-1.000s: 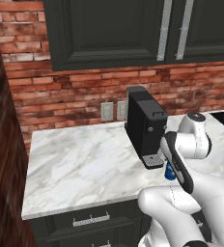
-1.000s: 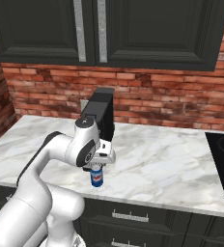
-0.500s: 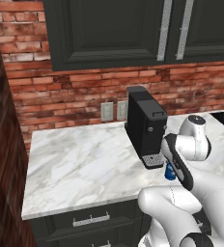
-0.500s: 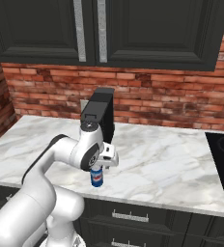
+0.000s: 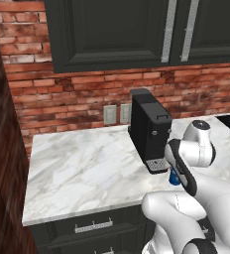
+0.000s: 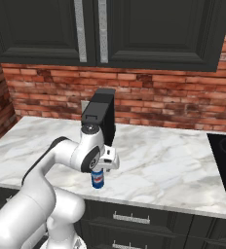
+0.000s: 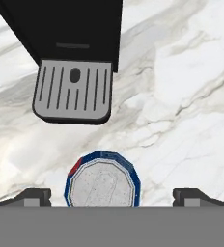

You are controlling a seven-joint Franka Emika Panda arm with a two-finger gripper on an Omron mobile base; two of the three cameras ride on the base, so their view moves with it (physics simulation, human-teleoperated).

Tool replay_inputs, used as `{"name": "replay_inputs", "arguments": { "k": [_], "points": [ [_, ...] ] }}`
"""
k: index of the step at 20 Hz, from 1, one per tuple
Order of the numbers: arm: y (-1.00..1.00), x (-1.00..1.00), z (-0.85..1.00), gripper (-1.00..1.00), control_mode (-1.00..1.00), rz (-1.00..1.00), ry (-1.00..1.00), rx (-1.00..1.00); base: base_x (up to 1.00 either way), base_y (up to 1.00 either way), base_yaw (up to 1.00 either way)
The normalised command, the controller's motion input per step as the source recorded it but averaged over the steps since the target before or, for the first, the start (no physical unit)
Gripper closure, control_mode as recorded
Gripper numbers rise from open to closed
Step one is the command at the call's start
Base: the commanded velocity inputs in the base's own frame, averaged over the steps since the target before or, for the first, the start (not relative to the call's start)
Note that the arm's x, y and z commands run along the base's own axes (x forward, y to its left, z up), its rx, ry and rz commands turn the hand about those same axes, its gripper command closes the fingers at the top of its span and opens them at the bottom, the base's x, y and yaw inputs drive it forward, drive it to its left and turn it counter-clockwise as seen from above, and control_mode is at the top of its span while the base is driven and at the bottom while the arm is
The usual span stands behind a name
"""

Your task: Four empty soda cans are scattered around the kitchen. Gather all the cans and cluster them next to the stove for recycling.

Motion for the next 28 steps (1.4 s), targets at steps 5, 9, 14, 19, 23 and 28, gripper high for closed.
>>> {"name": "replay_inputs", "arguments": {
  "k": [5, 9, 14, 19, 23, 28],
  "points": [
    [0.06, 0.0, -0.1, -1.0, -1.0, 0.0, 0.02, 0.0, 0.0, 0.0, 0.0],
    [0.02, 0.03, -0.15, -1.0, -1.0, 0.0, 0.0, 0.0, 0.0, 0.0, 0.0],
    [0.0, 0.04, -0.15, -1.0, -1.0, 0.0, 0.0, 0.0, 0.0, 0.0, 0.0],
    [0.0, 0.01, -0.09, 1.0, -1.0, 0.0, 0.0, 0.0, 0.0, 0.0, 0.0],
    [0.0, 0.0, 0.13, 1.0, -1.0, 0.0, 0.0, 0.0, 0.0, 0.0, 0.0],
    [0.0, 0.0, 0.64, 1.0, -1.0, 0.0, 0.0, 0.0, 0.0, 0.0, 0.0]
  ]
}}
